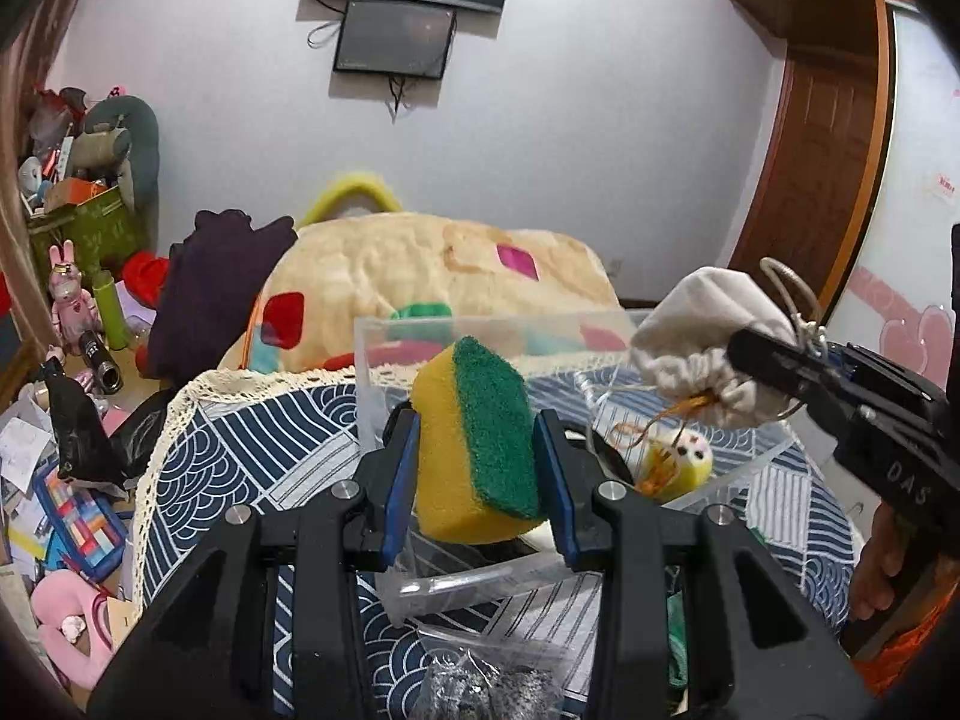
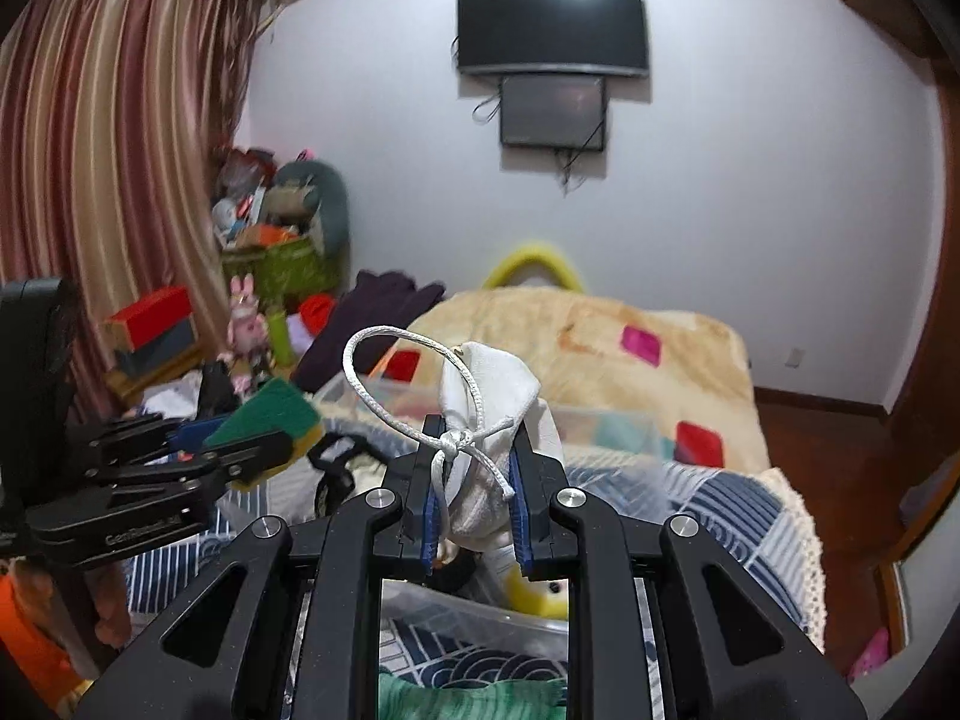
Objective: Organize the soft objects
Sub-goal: 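Lower the sponge into the clear box with the left tool while the right tool releases the pouch inside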
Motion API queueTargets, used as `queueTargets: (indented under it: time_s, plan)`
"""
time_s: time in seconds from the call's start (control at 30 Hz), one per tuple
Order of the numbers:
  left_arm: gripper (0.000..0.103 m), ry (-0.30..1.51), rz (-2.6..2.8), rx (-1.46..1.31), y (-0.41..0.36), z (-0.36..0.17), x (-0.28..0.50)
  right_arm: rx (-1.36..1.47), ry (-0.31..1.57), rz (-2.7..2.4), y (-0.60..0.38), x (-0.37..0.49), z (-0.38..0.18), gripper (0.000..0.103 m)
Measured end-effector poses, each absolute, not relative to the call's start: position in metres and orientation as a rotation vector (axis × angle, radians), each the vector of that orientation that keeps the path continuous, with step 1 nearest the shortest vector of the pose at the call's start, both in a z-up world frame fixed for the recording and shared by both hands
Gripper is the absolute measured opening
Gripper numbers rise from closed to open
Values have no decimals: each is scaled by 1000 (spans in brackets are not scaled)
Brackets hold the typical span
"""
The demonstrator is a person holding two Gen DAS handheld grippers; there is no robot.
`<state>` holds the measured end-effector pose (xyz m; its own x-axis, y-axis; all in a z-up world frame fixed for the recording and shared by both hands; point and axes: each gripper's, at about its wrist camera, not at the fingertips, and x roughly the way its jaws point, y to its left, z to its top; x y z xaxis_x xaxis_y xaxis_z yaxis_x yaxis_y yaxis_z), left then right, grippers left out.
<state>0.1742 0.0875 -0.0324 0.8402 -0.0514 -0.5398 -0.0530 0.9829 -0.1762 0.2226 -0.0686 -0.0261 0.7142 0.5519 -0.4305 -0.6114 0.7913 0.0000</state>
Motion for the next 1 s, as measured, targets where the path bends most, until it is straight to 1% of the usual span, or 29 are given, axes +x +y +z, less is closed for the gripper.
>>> queueTargets:
  time_s: [0.33, 0.47, 0.53, 0.6, 0.63, 0.7, 0.73, 0.77, 0.8, 0.93, 1.0]
  plan:
    - [38, 663, -20, -68, 70, -52, 190, -215, 560, 679, -56, 239, -58, 17]
    - [40, 675, -27, -88, 72, -54, 189, -231, 591, 668, -57, 241, -67, 17]
    - [42, 675, -27, -95, 72, -53, 189, -232, 594, 662, -59, 241, -67, 19]
    - [50, 676, -33, -113, 74, -52, 187, -229, 599, 660, -61, 241, -65, 24]
    - [52, 673, -37, -124, 76, -51, 186, -230, 601, 657, -61, 242, -64, 27]
    - [55, 666, -48, -141, 77, -49, 183, -227, 604, 653, -62, 241, -63, 39]
    - [55, 662, -51, -147, 78, -47, 181, -220, 596, 655, -64, 239, -62, 43]
    - [55, 656, -51, -154, 78, -45, 178, -213, 583, 659, -67, 236, -60, 52]
    - [56, 652, -53, -159, 79, -44, 176, -207, 569, 658, -70, 233, -58, 58]
    - [61, 618, -57, -179, 80, -32, 164, -198, 507, 649, -80, 219, -44, 59]
    - [69, 590, -58, -179, 80, -23, 155, -188, 485, 653, -85, 215, -37, 60]
